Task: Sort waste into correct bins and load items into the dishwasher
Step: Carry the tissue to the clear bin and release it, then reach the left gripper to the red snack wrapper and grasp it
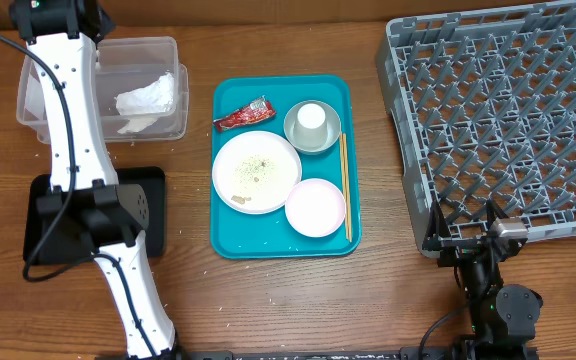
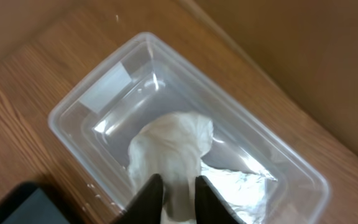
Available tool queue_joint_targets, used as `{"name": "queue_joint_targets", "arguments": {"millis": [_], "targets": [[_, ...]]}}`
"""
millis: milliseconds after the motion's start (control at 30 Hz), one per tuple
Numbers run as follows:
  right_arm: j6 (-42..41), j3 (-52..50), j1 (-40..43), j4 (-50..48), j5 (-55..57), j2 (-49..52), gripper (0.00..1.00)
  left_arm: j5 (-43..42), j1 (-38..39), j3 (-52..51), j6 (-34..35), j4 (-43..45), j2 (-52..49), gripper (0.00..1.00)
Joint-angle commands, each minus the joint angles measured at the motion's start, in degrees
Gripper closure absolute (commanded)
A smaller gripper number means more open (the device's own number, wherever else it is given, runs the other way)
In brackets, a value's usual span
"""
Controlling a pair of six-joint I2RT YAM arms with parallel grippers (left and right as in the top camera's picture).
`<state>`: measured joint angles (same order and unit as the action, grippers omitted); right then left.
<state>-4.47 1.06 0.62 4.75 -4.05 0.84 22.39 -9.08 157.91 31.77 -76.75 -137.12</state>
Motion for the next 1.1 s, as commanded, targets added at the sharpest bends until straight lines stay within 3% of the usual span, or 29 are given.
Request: {"name": "queue_joint_targets", "arguments": {"millis": [0,67,200,367,533,633,833,1067], "targets": [[0.02,-0.59,-0.24,-0.17,0.37,-0.55,0.0,-4.26,-1.55,0.39,1.05,-0.22,-1.97,0.24],[0.02,-0.59,-0.24,-0.17,0.37,-0.55,0.0,-6.08,-1.92,0.39,1.03,-0.79,-1.99,0.0],[0.02,-0.59,-0.24,-0.17,0.37,-0.55,0.0,-13.88,-1.84,0.46,-2.54,-1.53,-1.62,0.0],[0.02,-0.59,-0.24,-0.17,0.37,-0.55,0.0,-34.82,0.17,0.46,-12.7,-1.66,-1.6,0.02],[0.02,-0.59,-0.24,-0.17,0.37,-0.55,0.0,-48.83,5.88,0.46,-30.97,-3.52,-1.6,0.06],[0.02,-0.59,-0.24,-0.17,0.37,-0.55,0.0,-44.98,10.56,0.31,-37.09,-6.8,-1.66,0.08],[0.02,-0.59,-0.24,-0.17,0.37,-0.55,0.0,-27.21,18.1,-2.38,-38.45,-9.97,-2.29,0.2],[0.02,-0.59,-0.24,-0.17,0.37,-0.55,0.0,-18.01,23.1,-12.52,-41.92,-8.74,-2.29,0.21]]}}
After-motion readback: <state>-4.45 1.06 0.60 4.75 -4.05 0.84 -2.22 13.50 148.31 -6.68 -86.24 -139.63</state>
